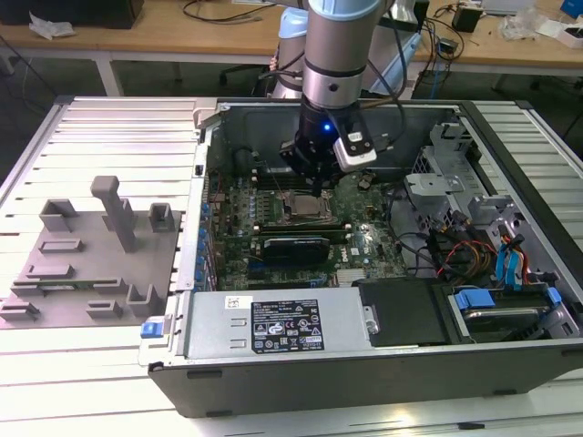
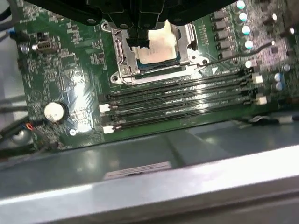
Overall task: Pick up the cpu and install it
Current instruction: 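Close the cpu cover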
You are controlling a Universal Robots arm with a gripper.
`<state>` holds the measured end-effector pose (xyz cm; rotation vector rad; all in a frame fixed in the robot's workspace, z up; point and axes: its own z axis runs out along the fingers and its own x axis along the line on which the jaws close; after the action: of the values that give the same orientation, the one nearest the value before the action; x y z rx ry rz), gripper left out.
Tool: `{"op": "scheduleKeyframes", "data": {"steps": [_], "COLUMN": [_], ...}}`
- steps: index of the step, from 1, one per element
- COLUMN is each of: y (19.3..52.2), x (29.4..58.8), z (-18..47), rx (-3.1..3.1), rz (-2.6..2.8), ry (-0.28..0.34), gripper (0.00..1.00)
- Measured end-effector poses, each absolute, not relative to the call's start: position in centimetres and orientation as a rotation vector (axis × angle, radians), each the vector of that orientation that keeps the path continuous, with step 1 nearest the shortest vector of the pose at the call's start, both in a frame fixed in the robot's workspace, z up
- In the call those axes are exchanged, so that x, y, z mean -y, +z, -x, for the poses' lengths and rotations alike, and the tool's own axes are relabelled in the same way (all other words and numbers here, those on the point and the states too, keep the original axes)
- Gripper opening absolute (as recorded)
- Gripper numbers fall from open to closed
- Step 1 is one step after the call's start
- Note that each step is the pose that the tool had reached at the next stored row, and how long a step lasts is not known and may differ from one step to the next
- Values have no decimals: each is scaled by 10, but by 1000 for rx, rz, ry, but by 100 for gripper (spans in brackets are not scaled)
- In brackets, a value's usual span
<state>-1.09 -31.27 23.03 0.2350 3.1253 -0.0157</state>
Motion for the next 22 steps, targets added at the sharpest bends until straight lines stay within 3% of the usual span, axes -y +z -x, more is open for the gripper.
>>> {"op": "scheduleKeyframes", "data": {"steps": [5,22], "y": [229,225], "x": [313,314], "z": [11,39], "rx": [-3135,-3135], "rz": [-16,1], "ry": [-29,-30], "gripper": [11,11]}}
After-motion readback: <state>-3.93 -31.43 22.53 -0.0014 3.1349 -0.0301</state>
